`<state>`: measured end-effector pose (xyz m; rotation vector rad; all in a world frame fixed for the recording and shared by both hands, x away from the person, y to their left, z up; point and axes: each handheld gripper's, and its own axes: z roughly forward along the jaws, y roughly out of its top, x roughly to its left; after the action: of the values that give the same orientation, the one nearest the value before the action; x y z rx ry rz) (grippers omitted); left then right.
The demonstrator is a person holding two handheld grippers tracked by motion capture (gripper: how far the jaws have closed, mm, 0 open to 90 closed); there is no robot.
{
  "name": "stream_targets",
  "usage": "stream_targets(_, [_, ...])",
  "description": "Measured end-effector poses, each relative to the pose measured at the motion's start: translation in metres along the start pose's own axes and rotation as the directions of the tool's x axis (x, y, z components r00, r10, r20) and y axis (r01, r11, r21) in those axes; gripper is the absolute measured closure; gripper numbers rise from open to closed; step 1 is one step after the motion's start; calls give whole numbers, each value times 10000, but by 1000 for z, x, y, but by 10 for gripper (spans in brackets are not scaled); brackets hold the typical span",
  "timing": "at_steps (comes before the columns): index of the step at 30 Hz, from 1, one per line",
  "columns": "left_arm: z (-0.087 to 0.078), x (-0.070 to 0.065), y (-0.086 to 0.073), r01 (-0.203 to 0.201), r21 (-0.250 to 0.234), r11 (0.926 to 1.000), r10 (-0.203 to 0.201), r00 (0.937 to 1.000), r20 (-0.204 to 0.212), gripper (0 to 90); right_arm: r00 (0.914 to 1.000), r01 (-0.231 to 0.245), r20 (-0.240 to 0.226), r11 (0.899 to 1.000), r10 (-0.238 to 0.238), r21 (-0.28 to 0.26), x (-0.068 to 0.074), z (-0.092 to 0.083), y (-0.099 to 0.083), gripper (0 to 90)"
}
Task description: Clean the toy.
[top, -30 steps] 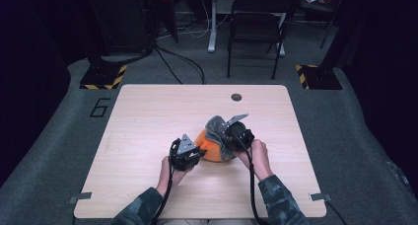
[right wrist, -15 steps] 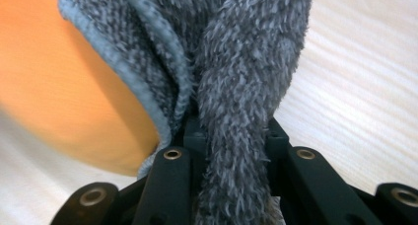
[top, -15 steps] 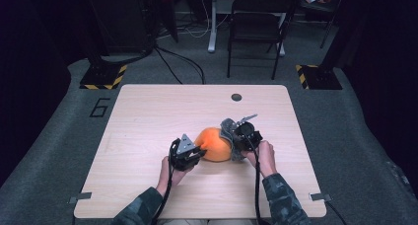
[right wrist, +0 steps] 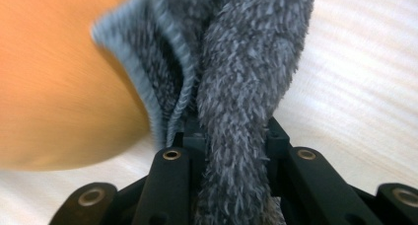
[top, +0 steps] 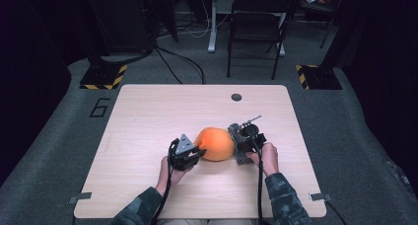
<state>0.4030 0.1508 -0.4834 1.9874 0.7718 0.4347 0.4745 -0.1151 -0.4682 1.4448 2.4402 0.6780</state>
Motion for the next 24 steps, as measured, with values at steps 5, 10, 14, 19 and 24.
stream_targets(5, [1,-1,0,-18,12,10000,18,10000,-16,756,9996,255,-129,9961,-267,-846,9,-33,12,720])
stream_targets(10, [1,-1,0,-16,29,10000,16,10000,-32,755,9919,1144,-345,9771,-1225,-1792,42,-58,22,719])
stream_targets(14, [2,-3,0,-40,-2,10000,40,10000,-8,755,9823,1363,-898,9557,-1646,-2608,69,-71,26,718])
stream_targets(19, [2,-4,0,-121,23,9999,121,9999,-7,755,9725,1671,-1128,9482,-2036,-2703,80,-64,26,718])
stream_targets(24, [3,-4,0,-122,50,9999,122,9999,30,754,9812,1320,-1042,9589,-1623,-2511,72,-44,22,724])
